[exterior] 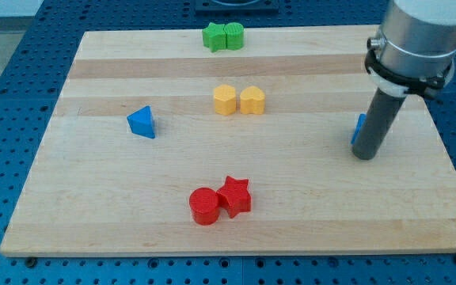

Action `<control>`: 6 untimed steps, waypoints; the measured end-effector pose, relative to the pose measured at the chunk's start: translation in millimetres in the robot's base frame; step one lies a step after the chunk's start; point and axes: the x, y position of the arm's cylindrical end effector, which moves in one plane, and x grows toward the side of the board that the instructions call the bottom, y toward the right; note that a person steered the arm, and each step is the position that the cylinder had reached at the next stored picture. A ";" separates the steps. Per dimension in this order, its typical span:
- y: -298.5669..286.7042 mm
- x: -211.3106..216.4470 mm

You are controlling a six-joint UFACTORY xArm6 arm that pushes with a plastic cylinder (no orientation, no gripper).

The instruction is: Slide the blue cube to the center right of the board

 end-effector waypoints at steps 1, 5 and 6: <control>0.0 -24.9; 38.5 -22.2; 38.5 -51.3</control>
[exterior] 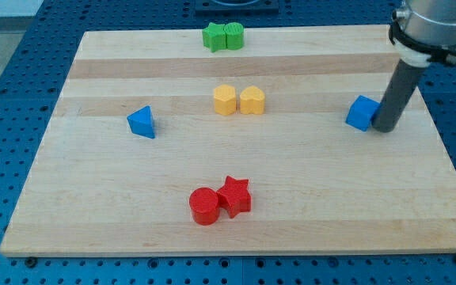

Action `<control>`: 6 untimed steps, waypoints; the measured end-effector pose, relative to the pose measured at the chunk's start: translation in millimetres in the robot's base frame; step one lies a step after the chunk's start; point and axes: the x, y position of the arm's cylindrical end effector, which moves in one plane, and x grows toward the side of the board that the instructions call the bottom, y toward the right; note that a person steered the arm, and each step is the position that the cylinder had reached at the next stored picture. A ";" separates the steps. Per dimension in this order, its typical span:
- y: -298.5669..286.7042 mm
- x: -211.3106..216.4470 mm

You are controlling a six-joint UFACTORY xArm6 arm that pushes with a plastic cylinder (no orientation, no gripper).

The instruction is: Slide the blue cube to the center right of the board

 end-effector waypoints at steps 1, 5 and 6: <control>0.0 -22.0; -57.1 19.3; -74.5 3.0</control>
